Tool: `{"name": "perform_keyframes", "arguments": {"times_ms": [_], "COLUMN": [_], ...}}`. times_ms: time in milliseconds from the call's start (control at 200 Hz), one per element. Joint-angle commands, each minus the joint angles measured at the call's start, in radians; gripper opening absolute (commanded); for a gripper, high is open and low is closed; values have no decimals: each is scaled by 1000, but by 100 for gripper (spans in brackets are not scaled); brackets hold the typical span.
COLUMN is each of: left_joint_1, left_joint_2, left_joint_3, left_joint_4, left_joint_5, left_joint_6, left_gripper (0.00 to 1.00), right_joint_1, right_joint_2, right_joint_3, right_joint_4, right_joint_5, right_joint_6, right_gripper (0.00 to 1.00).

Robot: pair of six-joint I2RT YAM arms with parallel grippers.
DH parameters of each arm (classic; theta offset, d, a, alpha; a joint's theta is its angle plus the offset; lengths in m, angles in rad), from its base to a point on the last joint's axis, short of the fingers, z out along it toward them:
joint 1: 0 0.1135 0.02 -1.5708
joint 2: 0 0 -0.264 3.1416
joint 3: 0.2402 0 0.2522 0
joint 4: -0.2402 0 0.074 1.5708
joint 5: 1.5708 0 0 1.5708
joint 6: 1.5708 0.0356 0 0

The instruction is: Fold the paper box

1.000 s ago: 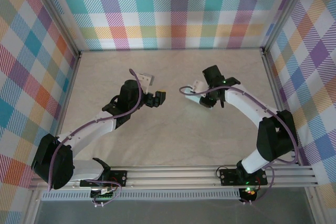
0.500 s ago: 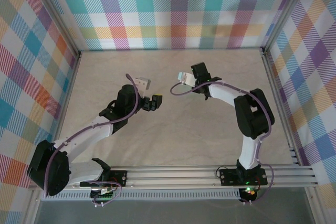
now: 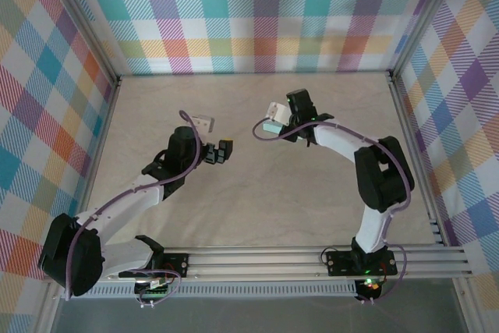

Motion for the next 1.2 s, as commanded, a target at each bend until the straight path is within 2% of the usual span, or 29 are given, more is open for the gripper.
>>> {"name": "perform_keyframes", "arguments": {"times_ms": [0, 100, 175, 300, 350, 455, 620, 705, 770, 860, 915, 1195], "left_joint_1": [58, 119, 172, 235, 254, 291, 335, 365, 373, 418, 441, 444], "left_joint_2": [-47, -68, -95, -122, -121, -90, 83, 205, 244, 339, 403, 399], "left_joint_3": [-32, -67, -99, -186, -236, -306, -326, -316, -272, -270, -278, -275], "left_joint_4": [5, 12, 19, 100, 167, 285, 481, 606, 573, 669, 734, 713], "left_joint_5": [-16, -77, -126, -214, -212, -185, -96, -38, -19, 13, 49, 60], "left_joint_6": [17, 16, 11, 45, 90, 95, 106, 89, 106, 72, 60, 65], "left_gripper": [100, 100, 100, 100, 100, 100, 100, 100, 100, 100, 100, 100], "right_joint_1": [-32, -107, -182, -276, -312, -385, -446, -453, -455, -459, -463, -462], "right_joint_2": [-117, -251, -342, -462, -500, -542, -465, -403, -353, -285, -280, -271], "right_joint_3": [-50, -151, -258, -453, -526, -645, -745, -722, -742, -796, -813, -825], "right_joint_4": [-15, 60, 180, 349, 392, 452, 645, 635, 698, 873, 898, 925], "right_joint_5": [-183, -372, -444, -398, -362, -286, -277, -288, -300, -321, -329, -335], "right_joint_6": [154, 363, 535, 755, 808, 907, 934, 937, 935, 934, 932, 930], "right_gripper": [100, 100, 100, 100, 100, 100, 100, 100, 100, 100, 100, 100]}}
